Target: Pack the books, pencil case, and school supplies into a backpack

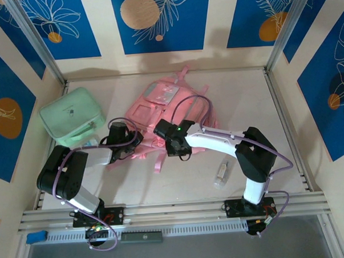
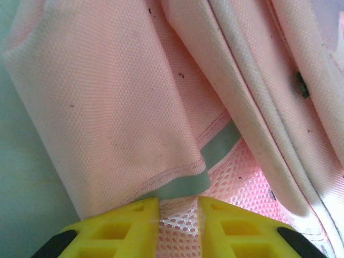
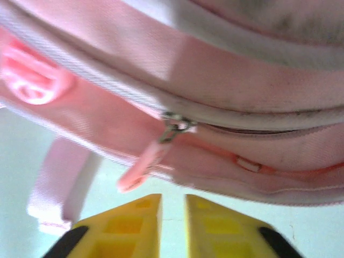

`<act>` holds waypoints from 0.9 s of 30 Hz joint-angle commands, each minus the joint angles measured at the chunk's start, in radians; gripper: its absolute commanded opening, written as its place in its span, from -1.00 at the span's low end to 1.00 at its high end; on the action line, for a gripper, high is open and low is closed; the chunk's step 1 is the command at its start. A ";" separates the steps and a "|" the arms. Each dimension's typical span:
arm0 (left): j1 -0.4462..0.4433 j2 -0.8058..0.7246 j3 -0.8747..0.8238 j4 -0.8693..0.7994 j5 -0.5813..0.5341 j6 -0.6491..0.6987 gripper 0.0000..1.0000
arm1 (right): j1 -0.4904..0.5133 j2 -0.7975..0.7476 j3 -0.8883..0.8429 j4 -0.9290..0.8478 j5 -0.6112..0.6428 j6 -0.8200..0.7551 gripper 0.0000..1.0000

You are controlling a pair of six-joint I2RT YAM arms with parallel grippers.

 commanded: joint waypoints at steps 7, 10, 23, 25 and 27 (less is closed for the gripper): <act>-0.062 -0.068 -0.035 -0.057 -0.021 -0.049 -0.43 | -0.006 0.072 0.145 -0.166 0.135 0.204 -0.04; -0.074 -0.083 -0.037 -0.074 -0.039 -0.048 -0.41 | -0.005 0.094 0.156 -0.135 0.144 0.245 -0.02; -0.079 -0.039 -0.040 -0.038 -0.020 -0.057 -0.38 | -0.012 0.224 0.140 -0.083 0.154 0.303 -0.38; -0.079 -0.039 -0.038 -0.042 -0.021 -0.054 -0.38 | -0.013 0.207 0.120 -0.059 0.155 0.284 -0.50; -0.078 -0.039 -0.034 -0.048 -0.026 -0.048 -0.38 | -0.010 0.178 0.098 -0.054 0.168 0.280 -0.60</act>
